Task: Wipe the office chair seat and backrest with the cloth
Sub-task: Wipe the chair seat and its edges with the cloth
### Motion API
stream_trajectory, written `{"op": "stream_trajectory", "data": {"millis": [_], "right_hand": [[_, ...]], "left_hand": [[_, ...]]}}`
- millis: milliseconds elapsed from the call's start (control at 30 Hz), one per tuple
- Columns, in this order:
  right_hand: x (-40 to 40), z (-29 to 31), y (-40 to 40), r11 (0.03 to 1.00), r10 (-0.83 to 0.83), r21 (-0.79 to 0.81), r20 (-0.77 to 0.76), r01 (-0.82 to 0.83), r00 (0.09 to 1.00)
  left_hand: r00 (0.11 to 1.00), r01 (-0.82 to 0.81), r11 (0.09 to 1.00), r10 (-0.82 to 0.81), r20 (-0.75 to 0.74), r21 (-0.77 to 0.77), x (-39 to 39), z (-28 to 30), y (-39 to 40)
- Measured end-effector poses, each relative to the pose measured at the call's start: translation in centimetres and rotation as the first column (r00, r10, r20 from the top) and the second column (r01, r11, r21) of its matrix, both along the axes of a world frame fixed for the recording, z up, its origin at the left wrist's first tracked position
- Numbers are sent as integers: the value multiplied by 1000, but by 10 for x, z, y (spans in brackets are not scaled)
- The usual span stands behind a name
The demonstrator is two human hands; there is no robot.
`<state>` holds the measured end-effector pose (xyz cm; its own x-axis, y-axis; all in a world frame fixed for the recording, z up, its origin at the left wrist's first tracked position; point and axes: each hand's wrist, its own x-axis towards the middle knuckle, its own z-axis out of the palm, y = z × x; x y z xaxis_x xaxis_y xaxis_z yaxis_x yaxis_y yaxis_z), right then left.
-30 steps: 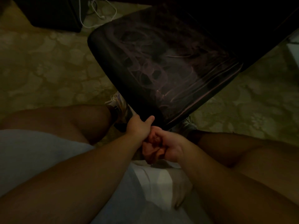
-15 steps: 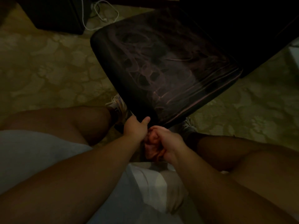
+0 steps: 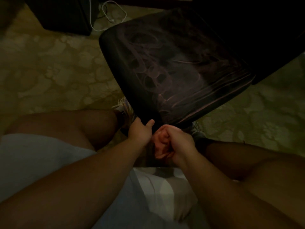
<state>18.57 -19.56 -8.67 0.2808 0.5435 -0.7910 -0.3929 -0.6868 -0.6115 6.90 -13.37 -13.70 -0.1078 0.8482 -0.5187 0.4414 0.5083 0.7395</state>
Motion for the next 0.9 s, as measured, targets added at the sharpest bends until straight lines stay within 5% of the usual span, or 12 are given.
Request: {"op": "stream_trajectory", "data": {"millis": [633,900], "right_hand": [[52,20,22,988,-134,68,-58,138,989],[7,21,20,999,33,10,39,-33,999]], "left_hand": [[996,-70,997,68,57,28,-9,9,1],[984,-163,986,164,62,-34,4,29,-14]]}}
